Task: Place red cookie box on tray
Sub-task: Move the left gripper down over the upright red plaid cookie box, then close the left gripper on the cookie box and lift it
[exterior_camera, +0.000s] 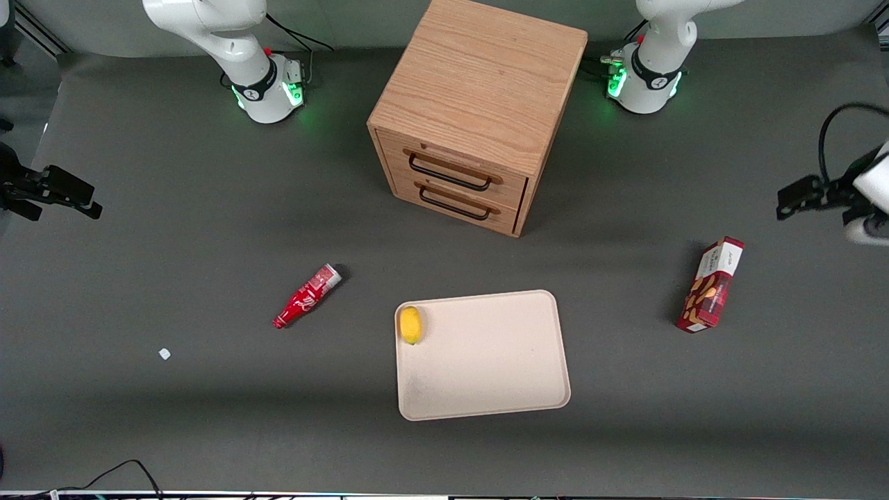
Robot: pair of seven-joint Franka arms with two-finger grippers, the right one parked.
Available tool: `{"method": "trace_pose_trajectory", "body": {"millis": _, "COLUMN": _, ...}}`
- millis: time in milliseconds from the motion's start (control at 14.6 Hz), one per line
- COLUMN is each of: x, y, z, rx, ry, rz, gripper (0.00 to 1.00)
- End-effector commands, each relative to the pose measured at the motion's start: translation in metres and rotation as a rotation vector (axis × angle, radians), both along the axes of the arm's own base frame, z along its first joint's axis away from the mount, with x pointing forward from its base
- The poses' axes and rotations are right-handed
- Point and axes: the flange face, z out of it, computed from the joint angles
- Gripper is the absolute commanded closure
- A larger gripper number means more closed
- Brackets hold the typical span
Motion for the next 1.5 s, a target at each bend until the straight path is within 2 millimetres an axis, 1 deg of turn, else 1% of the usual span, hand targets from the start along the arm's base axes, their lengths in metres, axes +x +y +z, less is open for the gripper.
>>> {"method": "trace_pose_trajectory", "body": {"millis": 0, "x": 0.010, "y": 0.006, "z": -0.052, "rx": 0.010, "ry": -0.015, "rz": -0.052, "gripper": 0.00}}
{"method": "trace_pose_trajectory", "body": {"millis": 205, "x": 0.015, "y": 0.010, "z": -0.111, "rx": 0.021, "ry": -0.022, "rz": -0.070, "gripper": 0.00}}
{"method": "trace_pose_trajectory", "body": {"millis": 342, "x": 0.013, "y": 0.009, "z": -0.148, "rx": 0.029, "ry": -0.043, "rz": -0.117, "gripper": 0.00}}
{"method": "trace_pose_trajectory", "body": {"millis": 479, "x": 0.011, "y": 0.011, "z": -0.185, "rx": 0.017, "ry": -0.037, "rz": -0.126, "gripper": 0.00}}
{"method": "trace_pose_trajectory", "body": {"millis": 615, "x": 0.011, "y": 0.011, "z": -0.214, "rx": 0.006, "ry": -0.025, "rz": -0.130, "gripper": 0.00}}
{"method": "trace_pose_trajectory", "body": {"millis": 752, "x": 0.006, "y": 0.008, "z": -0.240, "rx": 0.010, "ry": -0.039, "rz": -0.176, "gripper": 0.00}}
{"method": "trace_pose_trajectory", "body": {"millis": 889, "x": 0.004, "y": 0.010, "z": -0.262, "rx": 0.026, "ry": -0.041, "rz": -0.211, "gripper": 0.00}}
{"method": "trace_pose_trajectory", "body": {"millis": 1026, "x": 0.001, "y": 0.008, "z": -0.276, "rx": 0.020, "ry": -0.042, "rz": -0.216, "gripper": 0.00}}
{"method": "trace_pose_trajectory", "body": {"millis": 1231, "x": -0.002, "y": 0.014, "z": -0.300, "rx": 0.014, "ry": -0.040, "rz": -0.216, "gripper": 0.00}}
{"method": "trace_pose_trajectory", "body": {"millis": 1299, "x": -0.003, "y": 0.015, "z": -0.306, "rx": 0.012, "ry": -0.034, "rz": -0.218, "gripper": 0.00}}
{"method": "trace_pose_trajectory", "body": {"millis": 1436, "x": -0.005, "y": 0.018, "z": -0.313, "rx": 0.011, "ry": -0.027, "rz": -0.212, "gripper": 0.00}}
